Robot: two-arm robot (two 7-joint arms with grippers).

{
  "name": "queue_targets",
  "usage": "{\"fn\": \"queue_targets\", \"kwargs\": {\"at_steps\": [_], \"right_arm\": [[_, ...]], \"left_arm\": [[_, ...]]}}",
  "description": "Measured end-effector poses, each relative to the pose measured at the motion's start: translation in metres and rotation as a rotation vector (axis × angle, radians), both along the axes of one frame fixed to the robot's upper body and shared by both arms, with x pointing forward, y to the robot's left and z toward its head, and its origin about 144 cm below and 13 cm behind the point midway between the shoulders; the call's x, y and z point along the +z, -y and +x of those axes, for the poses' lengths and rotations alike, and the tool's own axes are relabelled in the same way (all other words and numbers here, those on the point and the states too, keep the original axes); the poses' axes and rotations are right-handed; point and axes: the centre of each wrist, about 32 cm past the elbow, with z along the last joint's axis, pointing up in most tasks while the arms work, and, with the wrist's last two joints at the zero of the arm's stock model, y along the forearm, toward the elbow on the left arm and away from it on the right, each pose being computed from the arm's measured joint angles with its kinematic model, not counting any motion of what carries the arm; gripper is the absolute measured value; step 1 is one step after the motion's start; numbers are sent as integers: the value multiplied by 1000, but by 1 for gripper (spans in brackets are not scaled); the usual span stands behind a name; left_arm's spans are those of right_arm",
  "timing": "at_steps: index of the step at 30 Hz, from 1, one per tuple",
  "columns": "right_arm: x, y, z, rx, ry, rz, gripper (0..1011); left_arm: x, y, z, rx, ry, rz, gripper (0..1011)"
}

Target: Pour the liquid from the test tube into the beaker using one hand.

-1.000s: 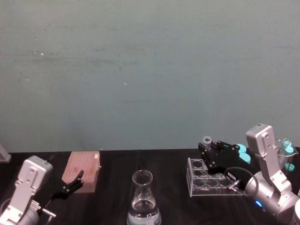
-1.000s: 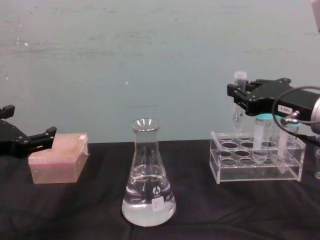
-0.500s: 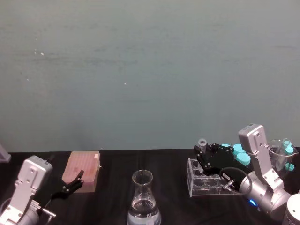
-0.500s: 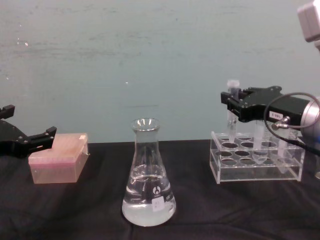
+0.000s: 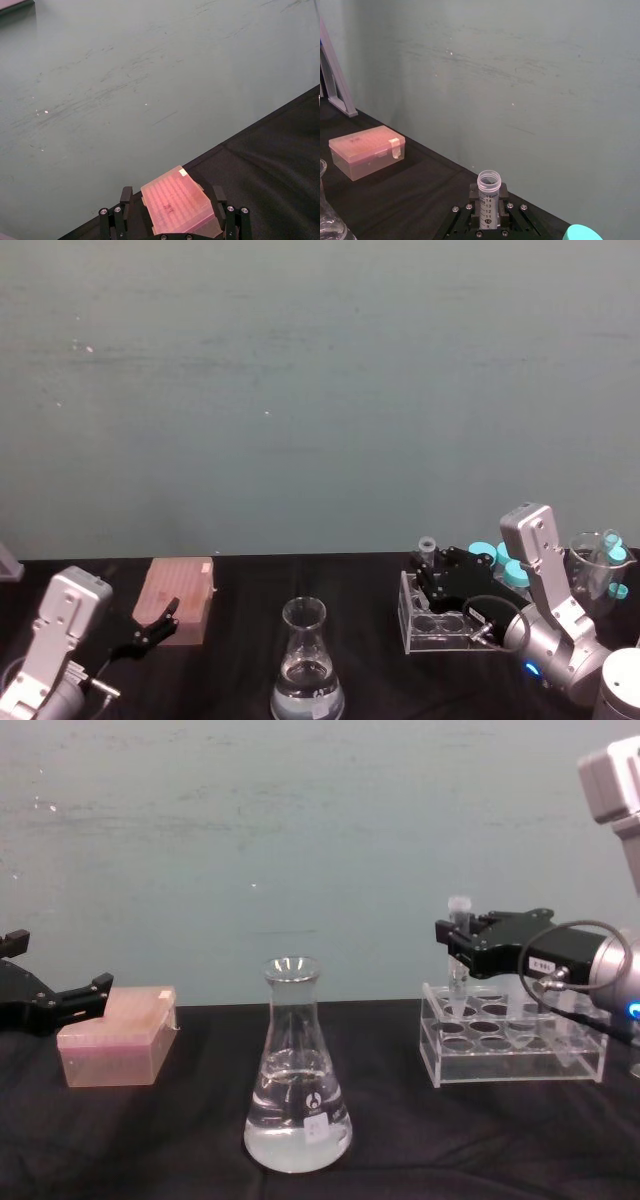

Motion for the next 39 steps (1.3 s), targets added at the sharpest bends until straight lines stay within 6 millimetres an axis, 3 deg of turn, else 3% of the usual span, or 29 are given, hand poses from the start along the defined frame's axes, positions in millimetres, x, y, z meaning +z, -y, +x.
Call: {"fn": "queue_targets", "kwargs": {"at_steps": [39], "right_arm": [[-12, 1, 4, 3, -49, -11, 204]], "left_arm": [[0, 0, 0, 0, 0, 0, 1000]]}}
